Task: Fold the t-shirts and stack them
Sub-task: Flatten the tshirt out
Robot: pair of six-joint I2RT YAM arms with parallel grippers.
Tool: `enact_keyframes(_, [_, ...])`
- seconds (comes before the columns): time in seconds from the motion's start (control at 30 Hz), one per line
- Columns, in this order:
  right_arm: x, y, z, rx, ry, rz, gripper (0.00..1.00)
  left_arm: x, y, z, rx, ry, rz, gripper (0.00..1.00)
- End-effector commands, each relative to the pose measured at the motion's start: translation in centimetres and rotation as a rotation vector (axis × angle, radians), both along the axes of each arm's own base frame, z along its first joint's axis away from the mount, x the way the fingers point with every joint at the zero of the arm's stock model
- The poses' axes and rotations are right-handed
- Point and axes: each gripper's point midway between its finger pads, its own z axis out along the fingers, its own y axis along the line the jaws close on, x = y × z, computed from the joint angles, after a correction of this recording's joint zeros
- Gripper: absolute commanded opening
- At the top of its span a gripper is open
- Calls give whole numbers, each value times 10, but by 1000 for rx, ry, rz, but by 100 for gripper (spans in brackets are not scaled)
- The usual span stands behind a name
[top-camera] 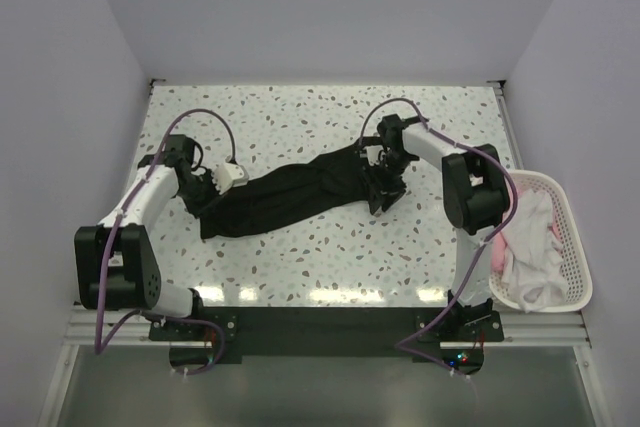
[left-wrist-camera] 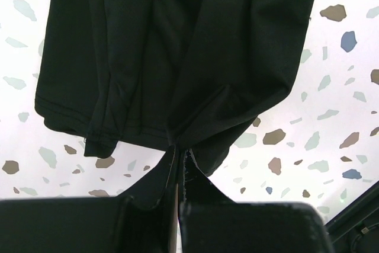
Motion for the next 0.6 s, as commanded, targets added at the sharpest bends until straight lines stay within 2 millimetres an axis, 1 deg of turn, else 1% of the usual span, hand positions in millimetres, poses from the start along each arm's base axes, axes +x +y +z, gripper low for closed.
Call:
enact_keyframes(0.0, [36,18,10,61,-158,-100,47,14,-5,11,-38,-42,43,0])
enact_keyframes(0.1, [39,25,2,90,-136,-118,49,14,-6,12,-37,-44,47,0])
enact_keyframes(0.23, [48,36,4,136,-138,-127,50,13,-5,12,-36,-44,51,0])
enact_keyframes(0.33, [56,38,0,138,-142,-127,49,14,-4,12,-30,-46,51,0])
enact_keyframes(0.4, [57,41,-1,137,-122,-152,47,14,-4,12,-29,-47,51,0])
enact_keyframes(0.43, [59,42,0,141,-123,-153,45,14,-4,12,-29,-47,53,0])
enact_keyframes(0.57, [56,45,10,172,-116,-151,39,14,-3,10,-23,-45,51,0])
